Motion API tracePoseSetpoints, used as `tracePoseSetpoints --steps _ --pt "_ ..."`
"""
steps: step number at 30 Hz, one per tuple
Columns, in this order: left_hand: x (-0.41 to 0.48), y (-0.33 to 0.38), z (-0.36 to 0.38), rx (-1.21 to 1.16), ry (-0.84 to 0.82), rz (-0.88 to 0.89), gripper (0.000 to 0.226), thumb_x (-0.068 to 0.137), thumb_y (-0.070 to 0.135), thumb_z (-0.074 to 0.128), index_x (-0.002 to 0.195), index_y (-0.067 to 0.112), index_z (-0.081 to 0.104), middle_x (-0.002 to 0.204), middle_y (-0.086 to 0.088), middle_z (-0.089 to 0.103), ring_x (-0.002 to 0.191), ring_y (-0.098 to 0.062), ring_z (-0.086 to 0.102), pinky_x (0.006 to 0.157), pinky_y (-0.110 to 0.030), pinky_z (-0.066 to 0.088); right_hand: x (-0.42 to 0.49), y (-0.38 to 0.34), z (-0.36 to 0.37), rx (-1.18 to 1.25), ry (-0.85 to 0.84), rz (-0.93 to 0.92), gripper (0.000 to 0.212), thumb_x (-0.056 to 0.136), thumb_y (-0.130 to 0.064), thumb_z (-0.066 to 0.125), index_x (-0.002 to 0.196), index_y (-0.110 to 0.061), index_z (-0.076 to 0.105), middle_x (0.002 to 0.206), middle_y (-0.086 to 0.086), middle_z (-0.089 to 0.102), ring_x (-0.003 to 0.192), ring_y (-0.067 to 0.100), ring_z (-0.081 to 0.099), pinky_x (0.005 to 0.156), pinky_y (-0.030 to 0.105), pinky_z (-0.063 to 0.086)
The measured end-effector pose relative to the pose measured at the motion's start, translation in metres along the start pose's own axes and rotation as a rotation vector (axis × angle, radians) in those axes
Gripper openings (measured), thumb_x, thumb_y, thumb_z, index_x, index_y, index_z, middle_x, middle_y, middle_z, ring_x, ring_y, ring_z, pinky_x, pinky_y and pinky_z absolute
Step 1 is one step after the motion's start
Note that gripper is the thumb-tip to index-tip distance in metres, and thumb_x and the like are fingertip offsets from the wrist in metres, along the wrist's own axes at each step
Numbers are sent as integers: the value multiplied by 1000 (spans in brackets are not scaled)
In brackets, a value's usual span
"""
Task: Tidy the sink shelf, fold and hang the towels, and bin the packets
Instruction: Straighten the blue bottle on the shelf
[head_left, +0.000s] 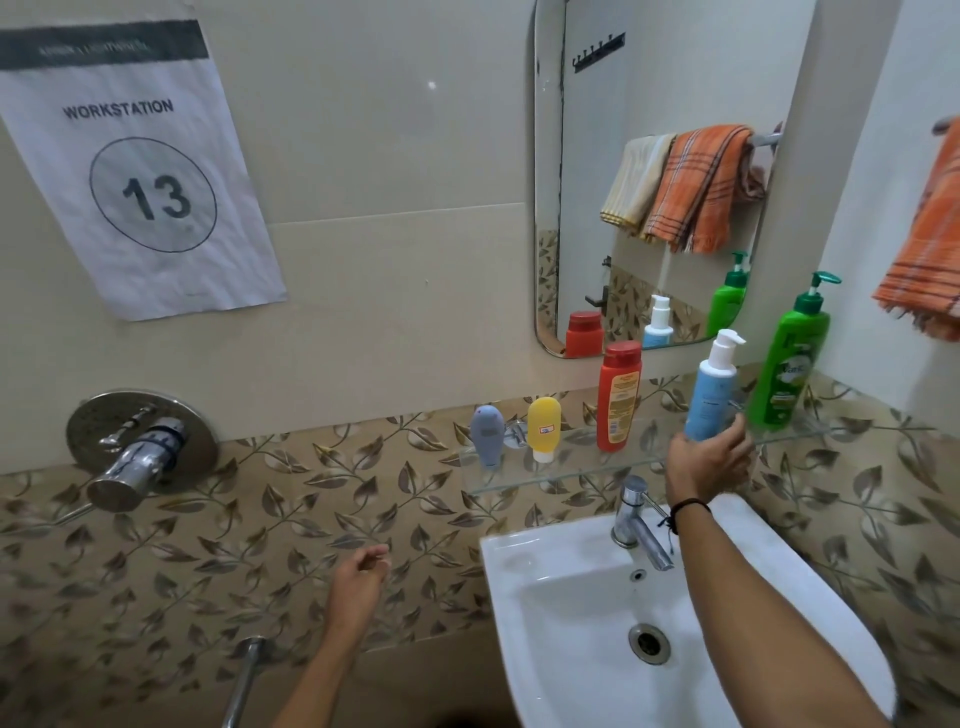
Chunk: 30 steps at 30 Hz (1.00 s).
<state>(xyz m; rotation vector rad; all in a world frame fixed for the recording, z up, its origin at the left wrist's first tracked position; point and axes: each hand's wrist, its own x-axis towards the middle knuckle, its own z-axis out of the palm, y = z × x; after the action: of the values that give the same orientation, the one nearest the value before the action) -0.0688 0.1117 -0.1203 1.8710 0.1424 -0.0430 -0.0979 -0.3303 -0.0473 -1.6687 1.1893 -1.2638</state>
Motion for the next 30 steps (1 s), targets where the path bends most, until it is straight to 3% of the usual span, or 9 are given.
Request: tracePoseSetpoints --steps 3,7,10,16,18,21,24,27,30 --pt "-5 18 2 -15 13 37 21 98 12 61 114 23 68 114 -4 70 102 -26 67 79 -38 55 -36 -13 3 132 76 57 62 74 -5 64 135 -12 51 137 19 51 127 40 46 103 53 38" --pt "-12 46 0 -5 36 133 39 97 8 61 133 24 57 123 -1 60 97 -16 63 71 -30 52 -87 -25 8 239 56 55 48 75 0 59 120 -17 58 129 12 56 124 33 47 100 49 39" --pt "-14 66 -6 6 45 208 51 98 8 60 144 23 46 126 -1 53 95 -12 59 66 -25 51 -117 -33 9 259 30 -80 37 79 -1 60 111 -19 60 122 7 59 119 27 47 99 42 34" --pt "-14 105 -25 -14 70 303 56 94 6 65 142 26 46 122 -2 53 95 -12 57 69 -22 48 -139 -55 2 283 -3 -307 28 82 -5 58 107 -15 63 114 7 62 109 25 51 95 48 44" --pt "-14 113 -31 -48 77 321 54 93 6 66 140 25 48 118 -4 56 96 -18 60 72 -23 49 -129 -55 -1 341 -41 -255 36 86 -11 64 121 -13 58 125 11 57 117 26 50 101 49 45" --pt "-21 121 -41 -72 106 350 51 93 5 66 138 23 51 115 -6 58 95 -14 60 75 -20 46 -100 -48 0 353 -208 -110 76 82 -17 77 147 -14 37 147 17 42 137 33 39 111 57 39" --pt "-29 119 -49 -74 141 378 47 92 5 69 133 23 54 114 -5 59 98 -17 60 80 -23 48 -76 -42 3 244 -402 -115 110 76 -23 86 158 -14 14 161 18 27 149 36 25 119 58 27" --pt "-35 114 -55 -63 147 379 44 93 8 69 129 28 54 117 -3 60 106 -21 60 76 -22 47 -64 -39 8 181 -479 -113 119 75 -24 88 159 -14 4 161 21 29 147 38 30 117 56 31" --pt "-40 111 -60 -59 142 366 44 94 7 68 127 31 53 118 -3 59 100 -19 61 66 -17 47 -62 -40 9 134 -482 -114 112 79 -24 84 159 -17 6 154 23 40 139 41 42 110 58 40"
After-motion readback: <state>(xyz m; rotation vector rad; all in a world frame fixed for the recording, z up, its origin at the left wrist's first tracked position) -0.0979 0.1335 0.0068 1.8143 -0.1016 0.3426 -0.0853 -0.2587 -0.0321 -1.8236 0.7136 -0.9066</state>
